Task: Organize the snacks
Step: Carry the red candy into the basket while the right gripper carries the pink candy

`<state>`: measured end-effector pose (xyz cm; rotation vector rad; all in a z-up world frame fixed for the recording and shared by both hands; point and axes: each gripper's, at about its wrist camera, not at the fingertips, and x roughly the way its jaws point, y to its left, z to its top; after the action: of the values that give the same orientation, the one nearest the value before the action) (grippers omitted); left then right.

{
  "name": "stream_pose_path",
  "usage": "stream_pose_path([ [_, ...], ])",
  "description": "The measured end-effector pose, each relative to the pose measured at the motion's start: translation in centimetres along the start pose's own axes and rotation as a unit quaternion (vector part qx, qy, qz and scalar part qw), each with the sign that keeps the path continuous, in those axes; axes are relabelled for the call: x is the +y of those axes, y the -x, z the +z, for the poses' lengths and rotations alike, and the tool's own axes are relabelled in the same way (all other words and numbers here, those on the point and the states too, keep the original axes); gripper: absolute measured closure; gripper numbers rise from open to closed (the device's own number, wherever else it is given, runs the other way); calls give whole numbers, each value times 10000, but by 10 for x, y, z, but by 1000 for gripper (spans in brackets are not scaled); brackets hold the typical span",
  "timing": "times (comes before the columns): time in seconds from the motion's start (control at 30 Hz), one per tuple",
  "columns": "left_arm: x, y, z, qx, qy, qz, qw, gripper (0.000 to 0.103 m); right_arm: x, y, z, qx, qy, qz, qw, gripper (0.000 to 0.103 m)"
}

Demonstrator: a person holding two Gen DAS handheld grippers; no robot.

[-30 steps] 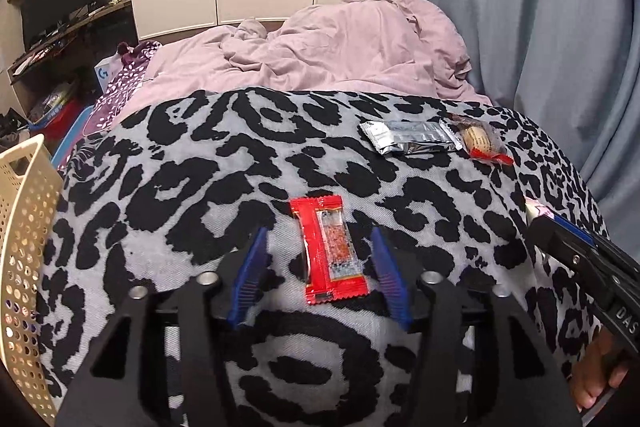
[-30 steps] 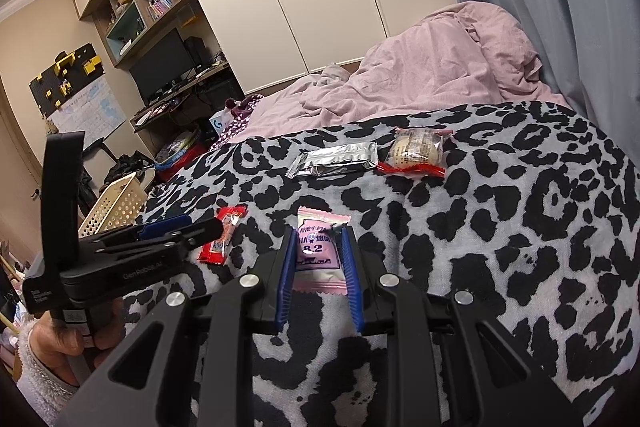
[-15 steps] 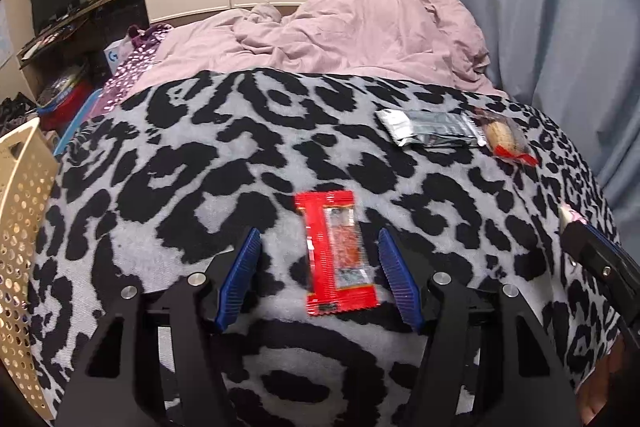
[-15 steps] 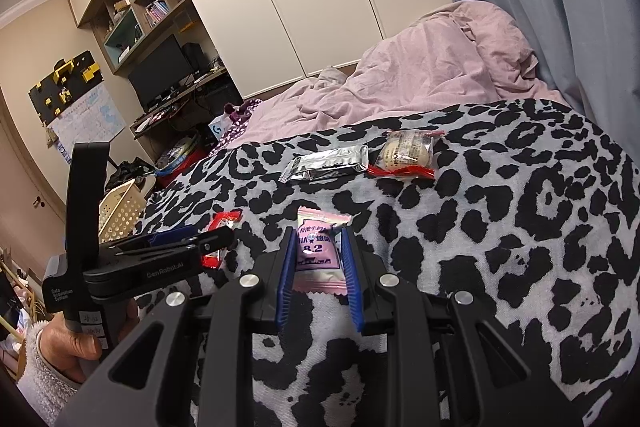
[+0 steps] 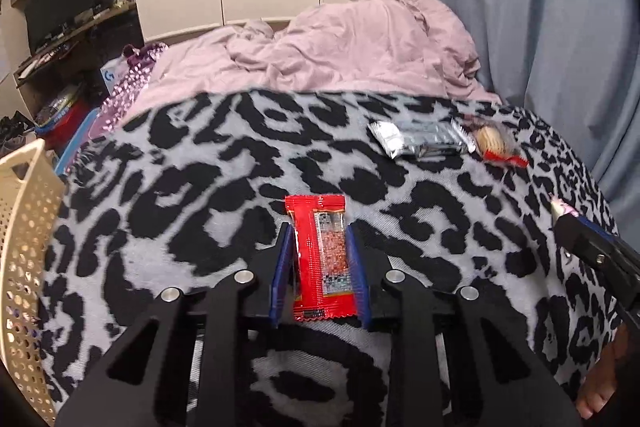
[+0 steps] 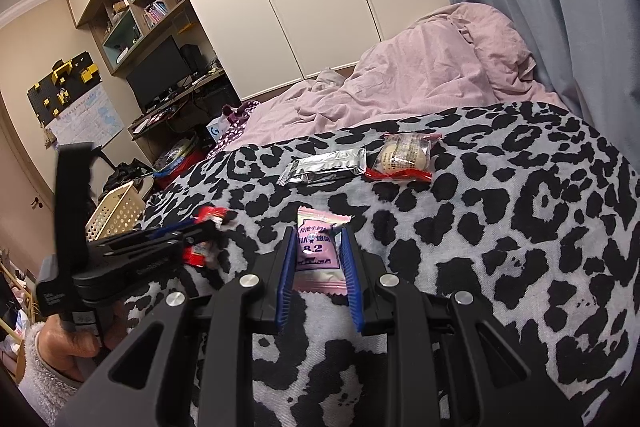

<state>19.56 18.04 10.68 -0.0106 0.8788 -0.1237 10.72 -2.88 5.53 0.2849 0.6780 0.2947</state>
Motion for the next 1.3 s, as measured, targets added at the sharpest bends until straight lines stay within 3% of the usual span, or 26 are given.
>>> stream_pose_path([
  [0.27, 20, 42, 1, -444, 167, -51, 9989, 75, 11, 2, 1, -7, 84, -26, 10000, 80],
  [0.8, 69, 89, -18, -887, 655, -82, 9939, 75, 51, 3, 0, 36, 404, -7, 9992, 80],
  [1.3, 177, 146, -58, -1241, 1439, 699, 9793, 75, 111, -8, -4, 165, 850, 308, 9958, 80],
])
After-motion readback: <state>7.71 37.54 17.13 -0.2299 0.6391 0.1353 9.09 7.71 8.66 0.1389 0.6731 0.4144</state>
